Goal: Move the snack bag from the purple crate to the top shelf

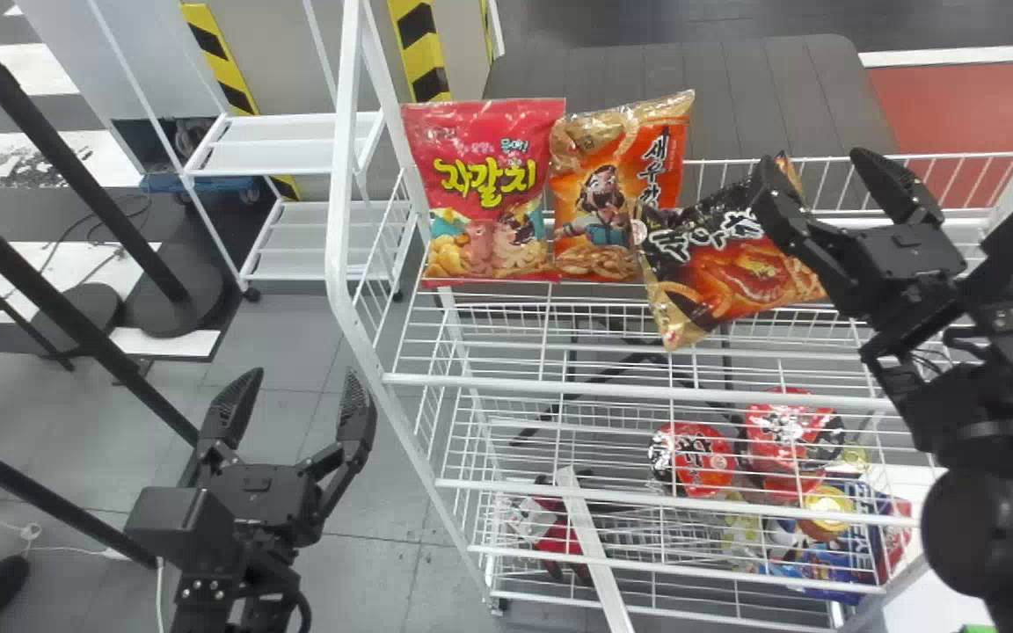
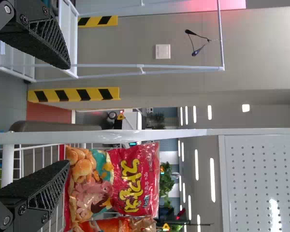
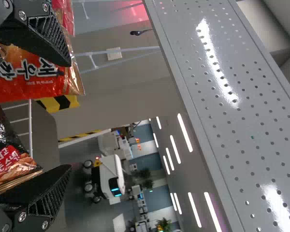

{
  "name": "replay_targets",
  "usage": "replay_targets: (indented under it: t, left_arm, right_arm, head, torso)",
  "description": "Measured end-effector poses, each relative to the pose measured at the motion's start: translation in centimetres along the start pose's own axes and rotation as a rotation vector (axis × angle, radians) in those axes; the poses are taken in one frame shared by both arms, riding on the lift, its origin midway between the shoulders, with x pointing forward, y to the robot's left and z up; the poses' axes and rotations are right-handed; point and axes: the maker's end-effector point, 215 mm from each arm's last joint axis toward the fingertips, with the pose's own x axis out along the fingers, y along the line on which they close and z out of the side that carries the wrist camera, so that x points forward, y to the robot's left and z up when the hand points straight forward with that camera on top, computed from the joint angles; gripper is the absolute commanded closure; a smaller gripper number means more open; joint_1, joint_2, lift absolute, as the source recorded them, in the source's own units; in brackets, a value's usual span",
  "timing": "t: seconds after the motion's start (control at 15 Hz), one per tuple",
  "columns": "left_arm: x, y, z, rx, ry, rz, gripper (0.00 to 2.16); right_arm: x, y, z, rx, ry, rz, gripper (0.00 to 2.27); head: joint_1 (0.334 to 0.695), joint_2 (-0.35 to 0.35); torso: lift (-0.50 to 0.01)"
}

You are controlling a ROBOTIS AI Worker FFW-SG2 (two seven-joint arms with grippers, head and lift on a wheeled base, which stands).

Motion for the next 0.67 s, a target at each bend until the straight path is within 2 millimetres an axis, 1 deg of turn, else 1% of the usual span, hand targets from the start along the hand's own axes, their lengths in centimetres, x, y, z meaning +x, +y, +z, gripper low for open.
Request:
replay_targets:
  t: [0.13, 0.33, 0.67]
  left_arm:
    - [0.05, -0.02, 0.06, 0.001, -0.001, -0.002, 0.13]
    - [0.09, -0.01, 0.16, 0.003, -0.003, -0.003, 0.13]
    - [0.07, 0.02, 0.19, 0.005, -0.003, -0.005, 0.13]
  right_arm:
    - [-0.55, 0.39, -0.05, 0.015, 0.042, 0.003, 0.07]
    - [-1.1, 0.17, -0.34, 0.022, 0.066, -0.008, 0.07]
    - [-1.14, -0.42, -0.51, 0.021, 0.075, -0.028, 0.07]
  head:
    - [0.695, 0.2]
    - [0.695, 0.198]
    - [0.695, 0.192]
  torso:
    - [0.003]
    - [0.003]
    - [0.003]
